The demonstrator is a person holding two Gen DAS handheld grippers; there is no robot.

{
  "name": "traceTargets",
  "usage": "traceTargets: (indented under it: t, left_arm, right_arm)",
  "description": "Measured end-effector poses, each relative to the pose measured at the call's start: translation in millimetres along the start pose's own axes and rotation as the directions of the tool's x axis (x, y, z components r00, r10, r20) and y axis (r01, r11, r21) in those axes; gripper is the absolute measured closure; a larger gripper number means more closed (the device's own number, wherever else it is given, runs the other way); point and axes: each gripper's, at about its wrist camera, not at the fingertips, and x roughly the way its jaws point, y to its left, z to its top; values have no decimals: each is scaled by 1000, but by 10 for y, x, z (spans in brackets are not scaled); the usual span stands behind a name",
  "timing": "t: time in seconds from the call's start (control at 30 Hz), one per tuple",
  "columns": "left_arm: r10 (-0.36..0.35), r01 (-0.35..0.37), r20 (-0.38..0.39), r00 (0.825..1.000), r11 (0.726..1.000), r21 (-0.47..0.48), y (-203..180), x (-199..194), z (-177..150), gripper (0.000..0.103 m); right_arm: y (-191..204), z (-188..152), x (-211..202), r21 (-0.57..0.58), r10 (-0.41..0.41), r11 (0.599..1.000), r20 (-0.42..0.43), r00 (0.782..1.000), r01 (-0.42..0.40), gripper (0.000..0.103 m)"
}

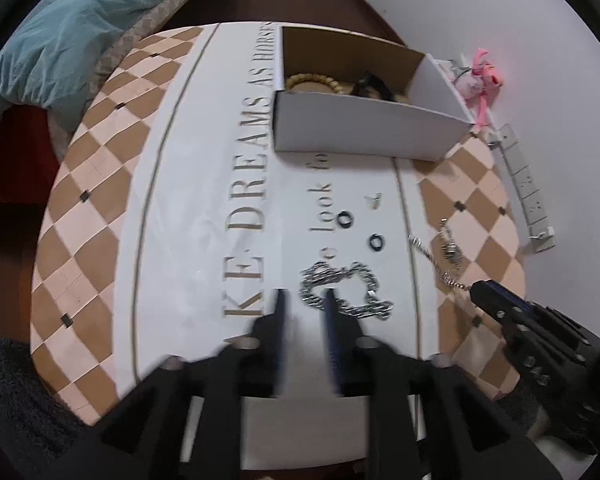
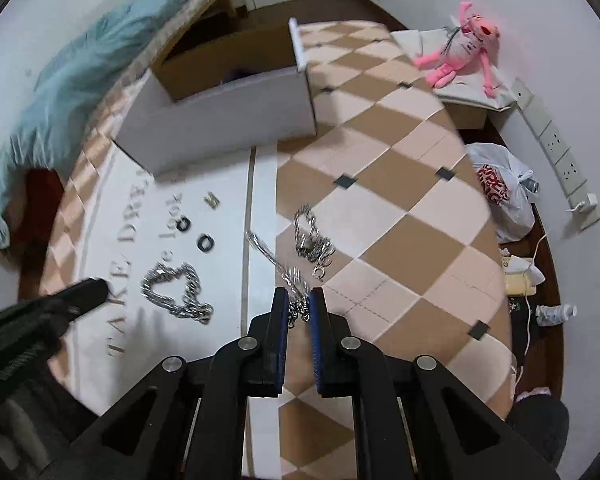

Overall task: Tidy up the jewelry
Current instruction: 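Grasp the silver necklace with the right tool while the left tool grasps the silver chain bracelet, then carry the necklace into the box with the right tool while the left tool drops the chain bracelet in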

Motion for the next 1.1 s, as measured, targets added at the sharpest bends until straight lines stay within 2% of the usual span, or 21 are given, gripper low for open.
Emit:
traceTargets:
  t: [0.07,0.13,0.27,0.4,0.47,0.53,0.57,0.6,0.83,1.1]
  left_arm:
    - [-1,1,7,1000,1000,8,-62,10,7,35]
    - [-3,3,8,1000,1000,17,-140,43,20,35]
    - [10,-6,-54,998,998,56,-387,275,48,35]
    - [60,-47,-108,992,992,117,-586,517,22,37]
    - [74,-60,-107,991,990,128,-634,570,4,37]
    - [81,-68,-76,994,986,155,-691,556,-2,58]
    - [73,-59,-78,994,984,165,-710,572,-1,87]
    - [71,-59,-68,995,984,168,-714,570,4,95]
    - [-30,38,-63,998,992,122,-602,432,28,97]
    - [-152,151,13,988,987,48,-316,-225,206,97]
  right_arm:
    - [-17,16,-100,7,10,1000,14,1000,-10,92]
    - [-52,30,-169,13,10,1000,24,1000,-10,92]
    - [-131,33,-181,35,-11,999,30,999,10,92]
    - [-242,36,-141,65,-48,997,26,999,46,92]
    - [-296,32,-136,78,-58,995,26,998,56,92]
    - [-332,20,-128,86,-64,994,25,998,62,92]
    - [-341,17,-124,89,-66,994,24,998,64,92]
    - [-348,12,-121,92,-66,994,22,998,64,92]
    - [-306,26,-170,93,-44,995,34,998,41,92]
    - [-129,224,-581,73,57,995,113,992,-66,92]
